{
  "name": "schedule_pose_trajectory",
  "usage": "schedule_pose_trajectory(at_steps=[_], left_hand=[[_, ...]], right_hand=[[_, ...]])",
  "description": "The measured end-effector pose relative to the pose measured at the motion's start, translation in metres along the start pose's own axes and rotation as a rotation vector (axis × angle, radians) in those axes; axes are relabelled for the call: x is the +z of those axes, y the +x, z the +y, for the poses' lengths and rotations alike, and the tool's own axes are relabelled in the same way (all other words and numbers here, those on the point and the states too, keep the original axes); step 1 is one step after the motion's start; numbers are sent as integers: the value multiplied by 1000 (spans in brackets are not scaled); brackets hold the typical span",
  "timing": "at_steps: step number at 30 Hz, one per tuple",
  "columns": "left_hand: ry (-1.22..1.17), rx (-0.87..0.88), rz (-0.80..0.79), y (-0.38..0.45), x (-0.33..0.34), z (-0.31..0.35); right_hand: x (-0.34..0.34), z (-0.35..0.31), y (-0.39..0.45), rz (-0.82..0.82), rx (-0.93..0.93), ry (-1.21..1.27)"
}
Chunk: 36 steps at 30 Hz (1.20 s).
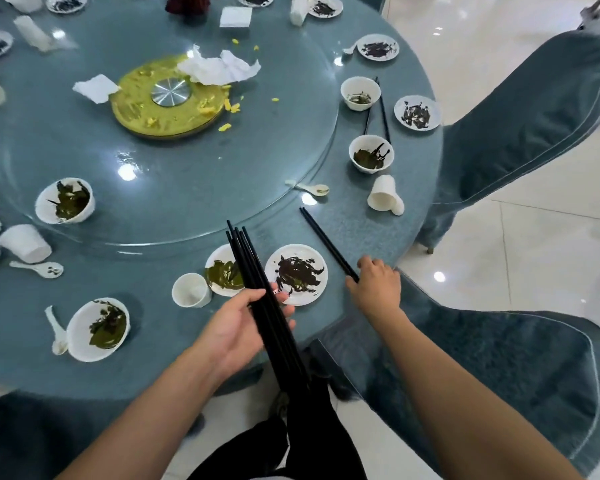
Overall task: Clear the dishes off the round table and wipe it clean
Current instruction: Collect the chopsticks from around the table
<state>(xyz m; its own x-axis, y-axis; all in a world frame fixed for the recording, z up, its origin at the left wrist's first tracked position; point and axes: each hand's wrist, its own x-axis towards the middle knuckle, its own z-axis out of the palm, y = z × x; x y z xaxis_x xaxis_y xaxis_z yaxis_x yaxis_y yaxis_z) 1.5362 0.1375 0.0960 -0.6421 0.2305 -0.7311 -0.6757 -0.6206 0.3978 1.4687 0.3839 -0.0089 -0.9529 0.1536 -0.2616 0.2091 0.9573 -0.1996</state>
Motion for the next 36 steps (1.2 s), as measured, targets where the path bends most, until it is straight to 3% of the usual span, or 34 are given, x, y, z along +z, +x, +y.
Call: schedule_pose_trajectory(at_steps=[18,22,28,36], left_hand=[[-17,26,40,6,7,-2],[-6,22,38,2,6,-4],[60,29,10,0,17,-11],[126,-40,-60,4,39,-33]], right_hand=[[8,4,-2,-117,144,185],[-11,-5,-30,-105,189,353],[-52,-24,-99,-60,114,642],[-75,-32,-177,-79,65,697]])
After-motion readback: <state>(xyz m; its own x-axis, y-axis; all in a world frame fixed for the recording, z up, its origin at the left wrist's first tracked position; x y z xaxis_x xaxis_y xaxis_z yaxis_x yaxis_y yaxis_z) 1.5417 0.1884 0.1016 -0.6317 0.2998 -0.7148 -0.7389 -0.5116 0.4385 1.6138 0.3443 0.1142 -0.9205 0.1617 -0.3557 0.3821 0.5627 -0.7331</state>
